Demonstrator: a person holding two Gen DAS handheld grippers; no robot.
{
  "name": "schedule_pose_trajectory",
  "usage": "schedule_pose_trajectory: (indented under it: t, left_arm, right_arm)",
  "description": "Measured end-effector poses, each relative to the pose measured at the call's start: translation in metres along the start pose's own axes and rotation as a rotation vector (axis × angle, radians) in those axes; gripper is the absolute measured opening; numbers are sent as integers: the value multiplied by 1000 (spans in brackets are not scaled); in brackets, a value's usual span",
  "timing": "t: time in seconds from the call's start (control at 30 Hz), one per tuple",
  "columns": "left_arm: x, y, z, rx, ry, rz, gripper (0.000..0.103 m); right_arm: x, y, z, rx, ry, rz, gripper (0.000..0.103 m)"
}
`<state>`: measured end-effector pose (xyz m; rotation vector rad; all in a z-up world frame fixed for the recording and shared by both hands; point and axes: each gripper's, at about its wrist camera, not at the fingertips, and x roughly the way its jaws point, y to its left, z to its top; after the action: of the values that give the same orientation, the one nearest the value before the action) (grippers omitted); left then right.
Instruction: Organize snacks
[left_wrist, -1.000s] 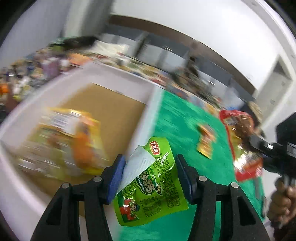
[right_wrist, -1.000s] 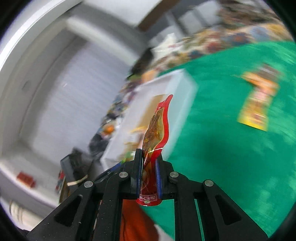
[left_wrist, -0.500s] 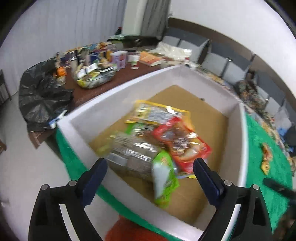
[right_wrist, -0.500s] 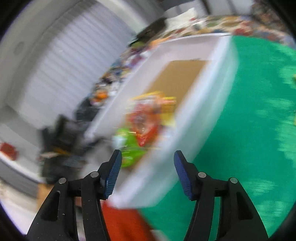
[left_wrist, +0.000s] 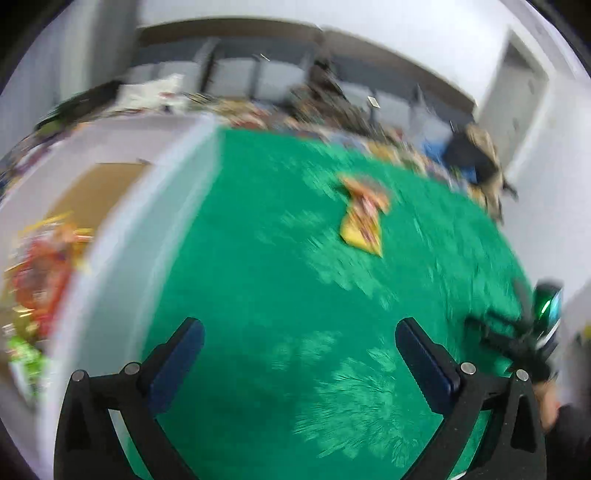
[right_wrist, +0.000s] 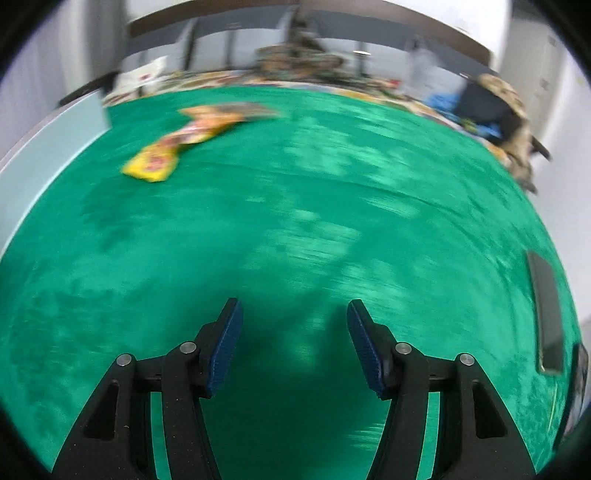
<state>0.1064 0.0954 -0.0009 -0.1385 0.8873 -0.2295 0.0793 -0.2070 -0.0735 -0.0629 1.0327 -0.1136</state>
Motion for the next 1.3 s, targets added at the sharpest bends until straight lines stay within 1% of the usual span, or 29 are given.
schedule_pose_trajectory:
  t: [0.03,0.1,0.13,0.17,0.23,0.27,0.37,0.4,0.47,0.53,1.3]
  left_arm:
    - [20,-13,-2,30,36,2,102]
    - [47,-33,-2,68,71,14,102]
    - [57,-41,-2,80,81,21,102]
    - [69,-47,-1,86,89,29,102]
    - [89,-53,1,85,109,40,102]
    - [102,-56,3,85,122,51,102]
    - [120,-54,4,100,129,96,102]
    - [122,-55,3,124,106,119,102]
    - [126,-58,-2,163,84,140,103]
    - [125,-56,-4,164,69,133,103]
    - [128,-57,-1,165,70,129,103]
  right_arm:
    - [-1,-12,-3,26,-2,-10,62]
    - [-1,-25,-6,69,-8,-13,62]
    - [4,-34,-7,86,-12,-13,65]
    - [2,-37,-7,99,-19,-9,70]
    - [3,-44,-9,122,-14,-4,72]
    - [3,-41,-9,122,-12,-5,74]
    - [1,-40,-12,122,-9,-7,77]
    - [0,-39,-12,125,-9,-6,77]
    - [1,-38,-14,124,-10,-7,77]
    - [0,-39,-14,125,-9,-6,77]
    - [0,-39,-13,124,-9,-6,78]
